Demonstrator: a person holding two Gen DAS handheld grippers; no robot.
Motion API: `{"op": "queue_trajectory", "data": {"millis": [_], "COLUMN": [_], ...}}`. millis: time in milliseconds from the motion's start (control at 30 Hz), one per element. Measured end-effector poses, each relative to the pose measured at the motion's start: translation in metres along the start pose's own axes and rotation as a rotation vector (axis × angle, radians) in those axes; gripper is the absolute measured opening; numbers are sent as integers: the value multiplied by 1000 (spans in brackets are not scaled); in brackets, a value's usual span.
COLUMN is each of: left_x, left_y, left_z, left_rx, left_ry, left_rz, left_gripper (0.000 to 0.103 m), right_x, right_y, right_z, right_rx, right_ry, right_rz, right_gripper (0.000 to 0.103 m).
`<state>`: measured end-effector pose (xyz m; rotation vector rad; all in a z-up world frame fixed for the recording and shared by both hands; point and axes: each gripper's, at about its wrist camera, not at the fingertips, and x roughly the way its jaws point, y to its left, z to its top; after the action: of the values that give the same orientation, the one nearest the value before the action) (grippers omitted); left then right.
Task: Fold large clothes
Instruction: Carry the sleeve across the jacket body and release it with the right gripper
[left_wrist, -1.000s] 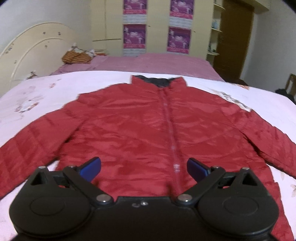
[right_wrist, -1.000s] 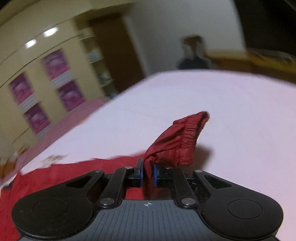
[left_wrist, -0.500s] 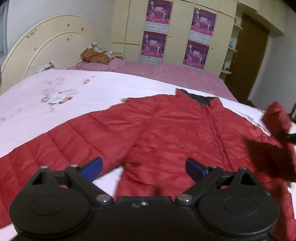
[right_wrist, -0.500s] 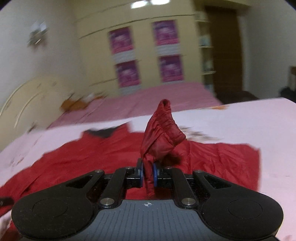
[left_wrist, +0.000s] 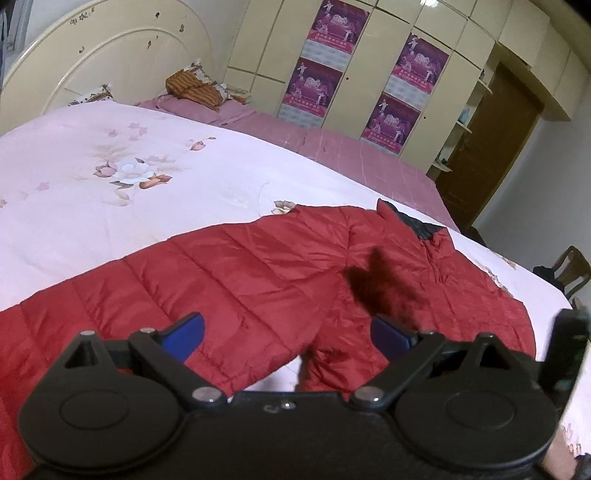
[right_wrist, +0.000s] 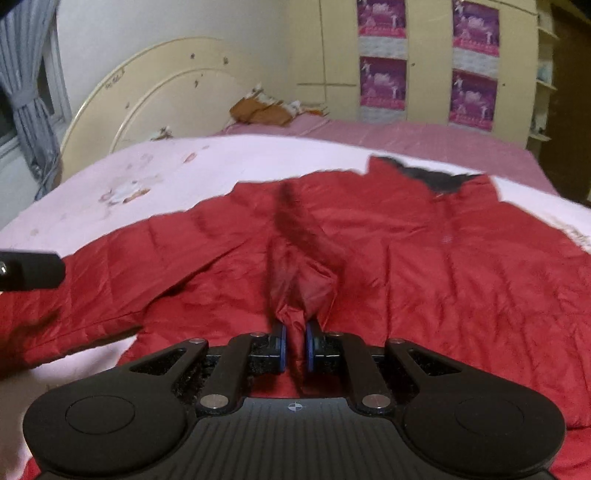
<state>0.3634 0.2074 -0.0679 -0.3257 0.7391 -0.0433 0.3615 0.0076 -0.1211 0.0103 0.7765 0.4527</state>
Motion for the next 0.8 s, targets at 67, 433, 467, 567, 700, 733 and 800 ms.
{"op": "queue_trajectory", "data": {"millis": [67, 433, 467, 567, 700, 733, 800], "left_x": [4, 77, 86, 106, 114, 108, 99], "left_y": [-2, -57, -59, -66, -78, -80, -83], "left_z": [1, 8, 8, 8, 8, 10, 14], "left_rx": [7, 120, 121, 142, 199, 209, 220], "left_ry": [3, 117, 132, 160, 132, 97, 38], "left_rz": [-13, -112, -111, -91, -58, -54, -39], "left_gripper": [100, 71, 67, 38, 14, 10, 10], "right_x": [22, -50, -56, -76, -104, -108, -113], "right_y": [9, -76, -90, -131, -180, -193, -214], "right_z": [14, 13, 10, 2, -8, -10, -8], "right_rx": [-51, 103, 128, 193, 259, 277, 302], "right_ry": [5, -123, -122, -120, -110, -110, -119], "right_rz": [-34, -120, -146, -221, -325, -350, -386], "right_gripper": [26, 37, 30, 22, 5, 4, 3]}}
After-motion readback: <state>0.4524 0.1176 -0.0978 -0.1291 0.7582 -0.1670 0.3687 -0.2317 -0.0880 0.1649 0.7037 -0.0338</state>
